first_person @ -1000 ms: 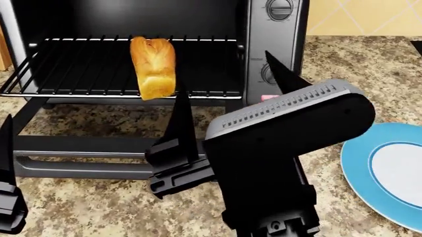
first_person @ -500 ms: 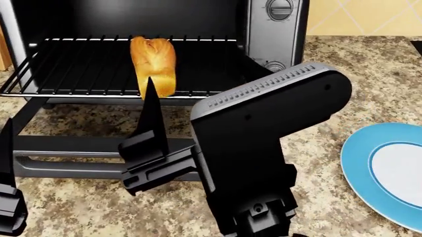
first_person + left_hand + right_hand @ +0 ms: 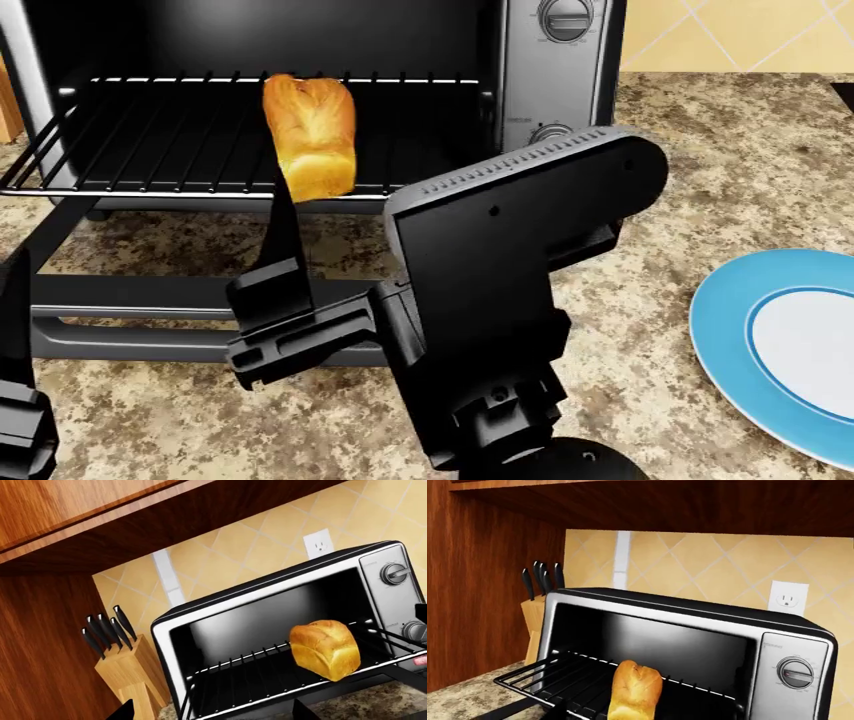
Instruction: Pick the bread from the rack and place it on the plate on the counter.
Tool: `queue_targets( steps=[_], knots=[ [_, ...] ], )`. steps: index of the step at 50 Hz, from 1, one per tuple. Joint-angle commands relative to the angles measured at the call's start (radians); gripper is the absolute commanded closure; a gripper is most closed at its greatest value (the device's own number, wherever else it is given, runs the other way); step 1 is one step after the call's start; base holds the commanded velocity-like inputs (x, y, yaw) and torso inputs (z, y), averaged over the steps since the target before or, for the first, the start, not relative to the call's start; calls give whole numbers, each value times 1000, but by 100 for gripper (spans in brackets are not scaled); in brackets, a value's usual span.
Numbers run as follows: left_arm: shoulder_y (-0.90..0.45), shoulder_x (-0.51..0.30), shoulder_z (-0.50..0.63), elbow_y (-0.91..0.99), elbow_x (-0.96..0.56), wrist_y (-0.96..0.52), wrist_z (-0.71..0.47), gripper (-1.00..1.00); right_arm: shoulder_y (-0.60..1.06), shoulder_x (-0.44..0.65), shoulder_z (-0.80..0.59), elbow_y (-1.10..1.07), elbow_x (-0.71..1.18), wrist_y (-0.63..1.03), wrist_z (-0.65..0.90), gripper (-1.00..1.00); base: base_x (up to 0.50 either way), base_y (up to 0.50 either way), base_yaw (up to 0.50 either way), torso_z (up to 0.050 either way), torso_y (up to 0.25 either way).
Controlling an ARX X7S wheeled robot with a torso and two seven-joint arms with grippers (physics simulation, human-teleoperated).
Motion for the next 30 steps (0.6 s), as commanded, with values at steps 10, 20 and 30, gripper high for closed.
queue_targets(
  steps=[10, 20, 30],
  knots=[
    [1, 1, 10, 0, 31, 0, 33, -100, 15, 9, 0, 51, 161, -29, 93, -100, 0, 0, 0, 0, 0],
    [4, 0, -1, 0, 56, 0, 64, -100, 2, 25, -25, 162, 163, -121, 112, -100, 0, 0, 0, 0, 0],
    [11, 2, 9, 0, 45, 0, 47, -100, 4, 32, -50, 200, 183, -151, 121, -100, 0, 0, 0, 0, 0]
  ],
)
